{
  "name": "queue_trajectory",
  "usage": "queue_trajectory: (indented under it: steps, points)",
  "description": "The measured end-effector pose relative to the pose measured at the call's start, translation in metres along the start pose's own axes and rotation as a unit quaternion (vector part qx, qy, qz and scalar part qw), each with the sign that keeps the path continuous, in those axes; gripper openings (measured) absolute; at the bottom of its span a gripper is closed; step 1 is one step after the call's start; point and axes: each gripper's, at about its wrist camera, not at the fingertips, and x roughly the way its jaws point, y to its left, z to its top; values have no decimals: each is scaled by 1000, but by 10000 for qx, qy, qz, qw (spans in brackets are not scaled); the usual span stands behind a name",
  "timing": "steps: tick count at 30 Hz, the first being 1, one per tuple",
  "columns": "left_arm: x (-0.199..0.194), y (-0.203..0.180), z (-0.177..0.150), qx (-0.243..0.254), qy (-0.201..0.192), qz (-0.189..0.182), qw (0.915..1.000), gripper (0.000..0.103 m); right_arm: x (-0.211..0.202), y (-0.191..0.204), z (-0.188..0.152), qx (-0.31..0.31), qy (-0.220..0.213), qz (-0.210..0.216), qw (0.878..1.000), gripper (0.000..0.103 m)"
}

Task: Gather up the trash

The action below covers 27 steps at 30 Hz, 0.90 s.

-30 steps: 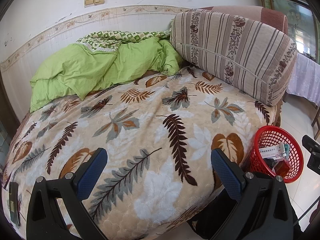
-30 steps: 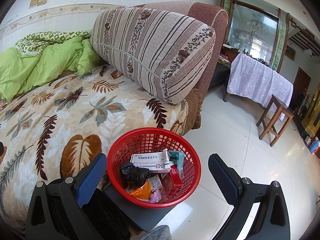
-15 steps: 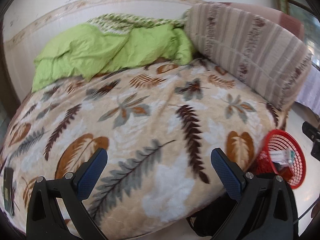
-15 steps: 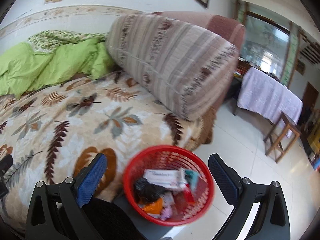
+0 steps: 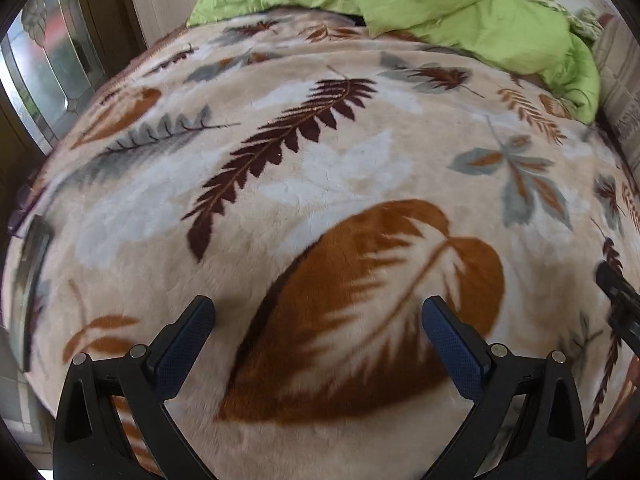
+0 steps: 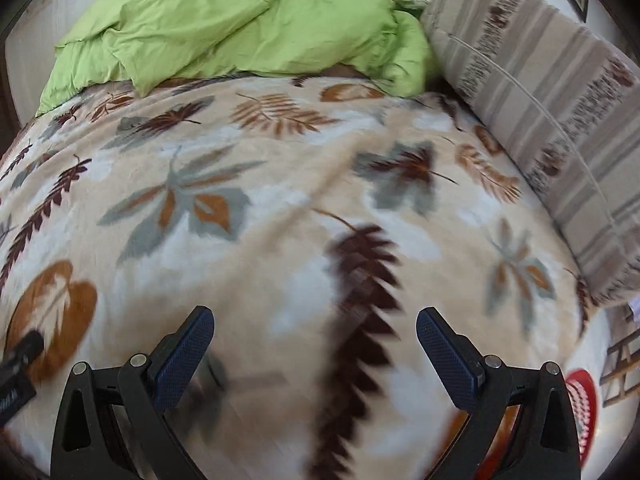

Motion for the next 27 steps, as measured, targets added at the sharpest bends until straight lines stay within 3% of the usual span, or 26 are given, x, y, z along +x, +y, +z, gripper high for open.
queue_trajectory:
  steps: [3,7,27]
  points:
    - [4,-7,8,170,-353,168,9991,103,33,13,9,282,218,370,9987,102]
    - [11,-7,17,292,-535,73,9981,103,36,18,4,342,-104,334,9988,102]
    - [23,-3,26,286,-710,-6,9971,103,38,14,3,434,-152,448,9979,102]
